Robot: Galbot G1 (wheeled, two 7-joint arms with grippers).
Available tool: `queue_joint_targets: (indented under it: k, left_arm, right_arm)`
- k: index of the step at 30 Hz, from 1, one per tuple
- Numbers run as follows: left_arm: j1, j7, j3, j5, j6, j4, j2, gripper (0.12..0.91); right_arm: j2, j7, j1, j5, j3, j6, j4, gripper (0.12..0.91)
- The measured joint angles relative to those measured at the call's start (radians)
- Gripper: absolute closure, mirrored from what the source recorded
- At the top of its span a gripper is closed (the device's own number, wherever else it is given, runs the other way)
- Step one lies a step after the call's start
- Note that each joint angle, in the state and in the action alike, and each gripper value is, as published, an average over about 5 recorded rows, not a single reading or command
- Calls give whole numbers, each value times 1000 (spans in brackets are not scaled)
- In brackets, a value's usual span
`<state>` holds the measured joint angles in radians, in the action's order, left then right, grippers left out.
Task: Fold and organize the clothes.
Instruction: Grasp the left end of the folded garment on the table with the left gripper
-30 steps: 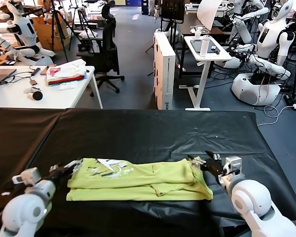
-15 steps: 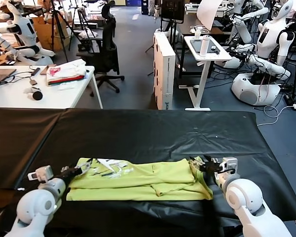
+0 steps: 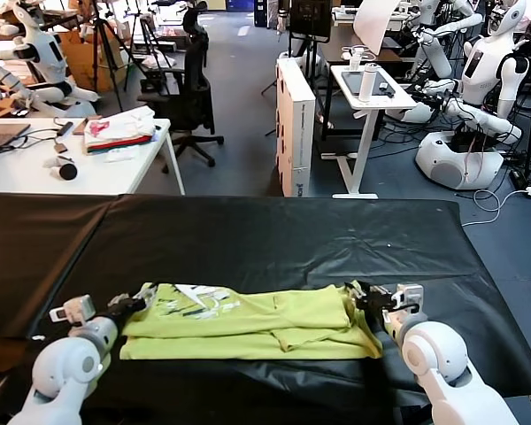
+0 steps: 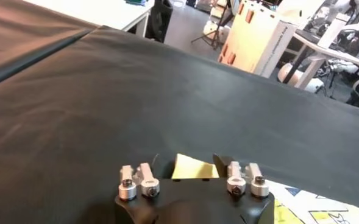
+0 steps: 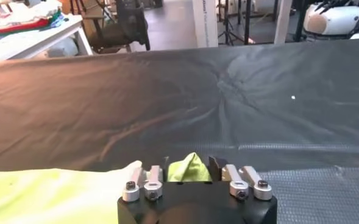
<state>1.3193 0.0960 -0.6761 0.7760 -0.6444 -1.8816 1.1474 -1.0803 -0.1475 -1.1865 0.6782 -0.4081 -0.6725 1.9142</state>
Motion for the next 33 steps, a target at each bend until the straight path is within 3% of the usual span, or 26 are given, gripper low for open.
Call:
queue_joint_targets:
  k: [2, 5, 16, 21, 23, 25, 29, 33]
  left_arm:
    - [4, -5, 0, -5, -1, -6, 1, 796]
    - [7, -7, -1, -14, 3, -11, 2, 877]
    - [15, -7, -26, -16, 22, -6, 2, 880]
    - [16, -11, -27, -17, 38, -7, 4, 874]
    - [17, -13, -27, -19, 48, -10, 4, 826]
    - [17, -14, -28, -23, 57, -14, 1, 744]
    - [18, -6, -41, -33, 73, -16, -13, 486]
    - [23, 4, -62, -4, 57, -12, -39, 248]
  right_arm:
    - [-3, -1, 0, -3, -1, 3, -1, 878]
    - [-8, -5, -2, -9, -4, 13, -4, 882]
    - [-27, -10, -6, -26, -14, 38, -21, 882]
    - [-28, 21, -9, -22, -13, 74, -20, 853]
    - [-24, 36, -13, -19, -14, 101, -15, 772]
    - [-19, 47, -19, -17, -17, 134, -10, 643]
    - [-5, 70, -32, -16, -24, 214, 3, 359]
    - [20, 106, -56, -17, -29, 342, 21, 165]
